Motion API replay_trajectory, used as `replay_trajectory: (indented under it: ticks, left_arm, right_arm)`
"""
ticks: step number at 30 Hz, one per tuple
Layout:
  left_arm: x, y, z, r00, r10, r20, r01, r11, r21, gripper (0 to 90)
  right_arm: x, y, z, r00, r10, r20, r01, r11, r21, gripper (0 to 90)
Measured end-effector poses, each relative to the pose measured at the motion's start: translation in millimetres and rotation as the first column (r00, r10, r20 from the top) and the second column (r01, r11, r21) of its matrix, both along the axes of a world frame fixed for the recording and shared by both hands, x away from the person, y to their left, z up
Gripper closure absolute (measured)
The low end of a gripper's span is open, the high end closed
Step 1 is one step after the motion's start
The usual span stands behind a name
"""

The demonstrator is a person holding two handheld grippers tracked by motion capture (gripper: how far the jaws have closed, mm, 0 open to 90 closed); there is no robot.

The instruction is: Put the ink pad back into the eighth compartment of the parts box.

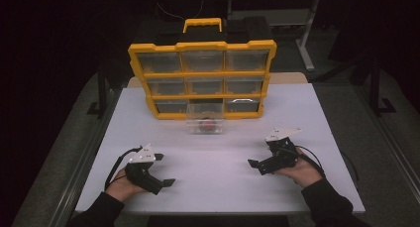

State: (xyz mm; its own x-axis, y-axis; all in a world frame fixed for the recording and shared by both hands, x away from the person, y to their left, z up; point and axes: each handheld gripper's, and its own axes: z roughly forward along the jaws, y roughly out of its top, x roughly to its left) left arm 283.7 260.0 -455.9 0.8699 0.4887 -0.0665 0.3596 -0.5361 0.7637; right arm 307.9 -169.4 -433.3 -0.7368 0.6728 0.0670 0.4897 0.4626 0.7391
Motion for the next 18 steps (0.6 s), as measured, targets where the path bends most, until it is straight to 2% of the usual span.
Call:
replay_trajectory:
  ticks: [11, 18]
  left_arm:
    - [-0.1, -0.1, -0.5, 1.0000, 0.000, -0.001, 0.000, 1.0000, 0.002, 0.0]
    - [0.2, -0.6, -1.0, 1.0000, -0.001, 0.001, 0.001, 1.0000, 0.009, 0.0]
  right_arm:
    - [-17.7, -12.5, -16.3, 0.9999, -0.012, 0.005, 0.012, 1.000, 0.007, 0.0]
    - [-25.7, -15.9, -24.8, 0.9999, -0.011, -0.005, 0.011, 1.000, -0.015, 0.0]
